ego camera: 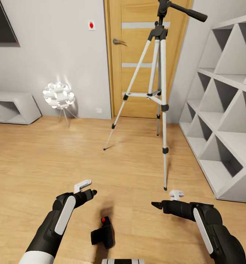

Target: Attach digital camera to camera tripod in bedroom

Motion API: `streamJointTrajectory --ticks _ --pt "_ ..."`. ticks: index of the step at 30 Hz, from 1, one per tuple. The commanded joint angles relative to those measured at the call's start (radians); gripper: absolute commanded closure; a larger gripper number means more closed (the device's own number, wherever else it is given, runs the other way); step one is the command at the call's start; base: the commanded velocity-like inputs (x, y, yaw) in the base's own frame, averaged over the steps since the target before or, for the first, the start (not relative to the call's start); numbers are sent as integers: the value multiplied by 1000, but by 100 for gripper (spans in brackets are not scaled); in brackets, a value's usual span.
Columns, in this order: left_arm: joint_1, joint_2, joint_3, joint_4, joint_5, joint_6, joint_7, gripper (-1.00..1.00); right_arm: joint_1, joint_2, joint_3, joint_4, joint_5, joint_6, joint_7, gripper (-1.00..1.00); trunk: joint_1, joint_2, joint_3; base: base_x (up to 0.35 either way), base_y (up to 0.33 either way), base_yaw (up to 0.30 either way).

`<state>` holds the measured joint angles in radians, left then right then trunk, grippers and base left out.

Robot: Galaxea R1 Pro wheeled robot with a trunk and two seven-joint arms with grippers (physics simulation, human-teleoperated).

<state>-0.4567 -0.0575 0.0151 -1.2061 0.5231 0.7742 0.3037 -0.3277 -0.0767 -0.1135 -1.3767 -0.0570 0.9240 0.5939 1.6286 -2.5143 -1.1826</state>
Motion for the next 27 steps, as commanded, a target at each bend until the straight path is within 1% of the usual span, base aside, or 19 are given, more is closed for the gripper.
streamJointTrajectory --ticks 1,27 --pt "0 -1 1 -1 11 4 8 -100 -1 0 -1 -1 -6 7 0 -100 0 -1 -5 0 0 0" --pt "0 -1 0 -1 10 4 9 -100 -1 0 -1 4 -6 7 -1 -100 12 -7 -105 0 0 0"
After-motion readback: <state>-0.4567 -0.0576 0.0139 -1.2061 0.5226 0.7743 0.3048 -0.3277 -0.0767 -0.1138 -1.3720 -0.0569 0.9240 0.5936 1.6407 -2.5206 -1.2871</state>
